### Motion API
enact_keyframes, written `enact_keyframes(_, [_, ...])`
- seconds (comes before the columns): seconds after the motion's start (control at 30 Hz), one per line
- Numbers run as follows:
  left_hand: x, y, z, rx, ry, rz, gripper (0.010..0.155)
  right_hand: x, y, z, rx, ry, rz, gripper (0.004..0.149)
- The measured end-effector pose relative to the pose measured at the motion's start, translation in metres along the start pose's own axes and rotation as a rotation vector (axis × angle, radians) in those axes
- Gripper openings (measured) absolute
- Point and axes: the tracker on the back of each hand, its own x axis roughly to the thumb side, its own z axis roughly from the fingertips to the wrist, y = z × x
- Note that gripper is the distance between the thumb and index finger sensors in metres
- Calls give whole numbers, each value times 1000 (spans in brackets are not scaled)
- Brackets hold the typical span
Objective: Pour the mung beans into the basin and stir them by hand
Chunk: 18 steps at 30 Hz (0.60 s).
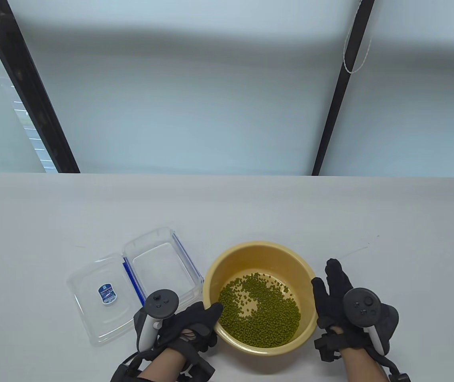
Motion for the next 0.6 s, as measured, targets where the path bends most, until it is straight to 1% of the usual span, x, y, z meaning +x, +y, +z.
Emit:
enact_keyframes(0.1, [2, 0, 1, 0, 3, 35, 70, 25, -5, -3, 29, -82, 38, 70])
enact_keyframes(0.17, [3, -1, 0, 13, -6, 23, 70, 44, -3, -8, 143, -153, 23, 67])
enact_keyframes(0.2, [3, -1, 0, 10, -6, 21, 69, 53, 0, -11, 220, -205, 13, 64])
enact_keyframes(0.23, [4, 0, 0, 2, -5, 27, 69, 65, 6, -14, 334, -271, 23, 61])
enact_keyframes(0.27, [4, -1, 0, 3, -7, 35, 69, 75, 12, -15, 445, -326, 56, 58])
enact_keyframes(0.3, [4, -1, 0, 4, -8, 36, 69, 82, 19, -15, 529, -358, 97, 57])
enact_keyframes(0.33, [4, -1, 0, 4, -9, 35, 69, 91, 32, -14, 655, -402, 157, 55])
enact_keyframes(0.37, [4, -1, 0, 4, -10, 36, 69, 96, 39, -12, 733, -421, 190, 53])
enact_keyframes(0.43, [4, -1, 0, 5, -10, 37, 69, 106, 64, -9, 953, -427, 265, 49])
enact_keyframes(0.47, [4, -2, 0, 5, -10, 38, 69, 111, 77, -8, 1049, -408, 287, 48])
enact_keyframes(0.5, [4, -2, 0, 4, -9, 40, 69, 113, 83, -8, 1094, -395, 292, 47])
enact_keyframes(0.53, [4, -2, 0, 4, -10, 40, 69, 116, 95, -8, 1174, -362, 295, 46])
enact_keyframes(0.6, [4, -2, 0, 3, -10, 41, 69, 121, 117, -9, 1283, -308, 319, 46])
